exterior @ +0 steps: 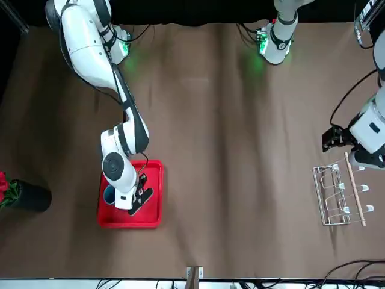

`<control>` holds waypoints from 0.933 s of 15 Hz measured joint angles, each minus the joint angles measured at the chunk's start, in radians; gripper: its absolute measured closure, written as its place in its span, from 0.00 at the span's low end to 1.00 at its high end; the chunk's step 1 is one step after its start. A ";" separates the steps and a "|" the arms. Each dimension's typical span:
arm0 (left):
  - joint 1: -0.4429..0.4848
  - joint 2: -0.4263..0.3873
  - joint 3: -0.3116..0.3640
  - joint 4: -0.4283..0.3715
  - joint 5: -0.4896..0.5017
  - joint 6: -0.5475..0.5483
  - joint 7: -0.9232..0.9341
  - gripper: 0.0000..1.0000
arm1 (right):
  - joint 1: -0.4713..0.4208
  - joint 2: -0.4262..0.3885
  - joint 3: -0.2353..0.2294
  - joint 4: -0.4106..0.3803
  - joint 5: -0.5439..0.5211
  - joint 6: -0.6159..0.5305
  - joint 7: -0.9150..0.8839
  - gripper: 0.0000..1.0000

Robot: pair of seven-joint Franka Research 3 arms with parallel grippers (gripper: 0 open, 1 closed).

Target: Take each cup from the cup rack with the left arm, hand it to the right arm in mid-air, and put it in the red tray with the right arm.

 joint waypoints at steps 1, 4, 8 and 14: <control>-0.051 -0.015 0.059 0.000 -0.037 -0.002 -0.002 0.00 | 0.000 0.001 0.000 0.000 0.000 0.002 0.000 0.90; -0.163 -0.063 0.201 -0.001 -0.144 -0.005 -0.005 0.00 | 0.005 0.001 0.002 0.000 0.000 0.003 0.000 0.80; -0.257 -0.166 0.299 -0.078 -0.180 -0.006 -0.010 0.00 | 0.005 0.001 0.002 0.000 0.000 0.006 0.000 0.35; -0.257 -0.207 0.305 -0.137 -0.180 -0.027 0.000 0.00 | -0.007 -0.006 0.000 0.023 0.001 -0.028 0.001 0.00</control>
